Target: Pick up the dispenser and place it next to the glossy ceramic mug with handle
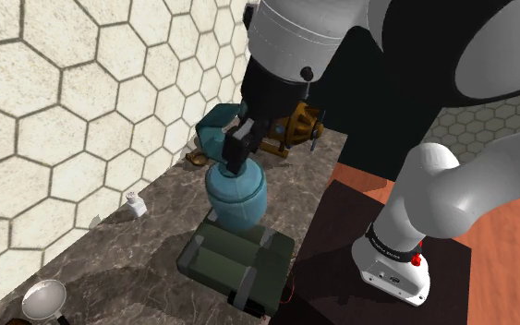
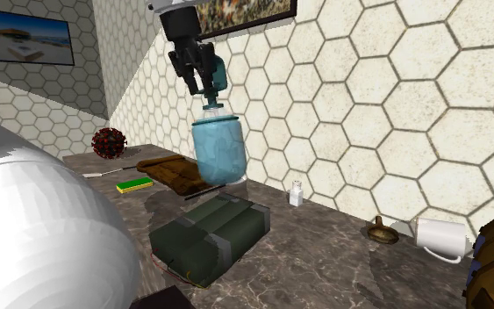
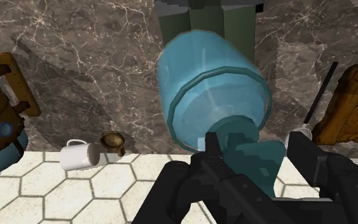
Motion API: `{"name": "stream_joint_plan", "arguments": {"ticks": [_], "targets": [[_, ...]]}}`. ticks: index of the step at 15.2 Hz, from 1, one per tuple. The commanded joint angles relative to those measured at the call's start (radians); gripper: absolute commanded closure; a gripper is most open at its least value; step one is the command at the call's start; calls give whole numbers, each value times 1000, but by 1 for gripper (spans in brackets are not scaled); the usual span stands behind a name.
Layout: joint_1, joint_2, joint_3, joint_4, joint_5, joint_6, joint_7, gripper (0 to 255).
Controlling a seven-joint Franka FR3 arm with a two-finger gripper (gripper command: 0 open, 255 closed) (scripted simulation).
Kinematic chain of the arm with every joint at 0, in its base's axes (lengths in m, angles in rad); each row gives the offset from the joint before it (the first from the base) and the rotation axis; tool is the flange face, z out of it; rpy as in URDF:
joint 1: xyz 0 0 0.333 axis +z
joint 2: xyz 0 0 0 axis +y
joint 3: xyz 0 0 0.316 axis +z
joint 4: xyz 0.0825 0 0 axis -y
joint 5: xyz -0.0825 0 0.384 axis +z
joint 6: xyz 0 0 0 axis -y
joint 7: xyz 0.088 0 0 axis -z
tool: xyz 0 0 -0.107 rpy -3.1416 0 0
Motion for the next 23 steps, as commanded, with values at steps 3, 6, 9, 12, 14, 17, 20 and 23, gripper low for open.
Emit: {"name": "stream_joint_plan", "arguments": {"ticks": [3,6,9,12,14,17,20,23], "targets": [[-7,9,-10,61,-10,-51,-1,255],[-12,19,-16,107,-17,-88,-2,255],[-18,31,-22,155,-24,-124,-2,255],[-25,44,-26,205,-32,-161,-3,255],[-29,54,-29,239,-36,-185,-2,255],[-35,71,-32,292,-44,-221,-2,255],[-42,90,-34,347,-51,-258,-1,255],[-49,110,-34,404,-58,-295,1,255]]}}
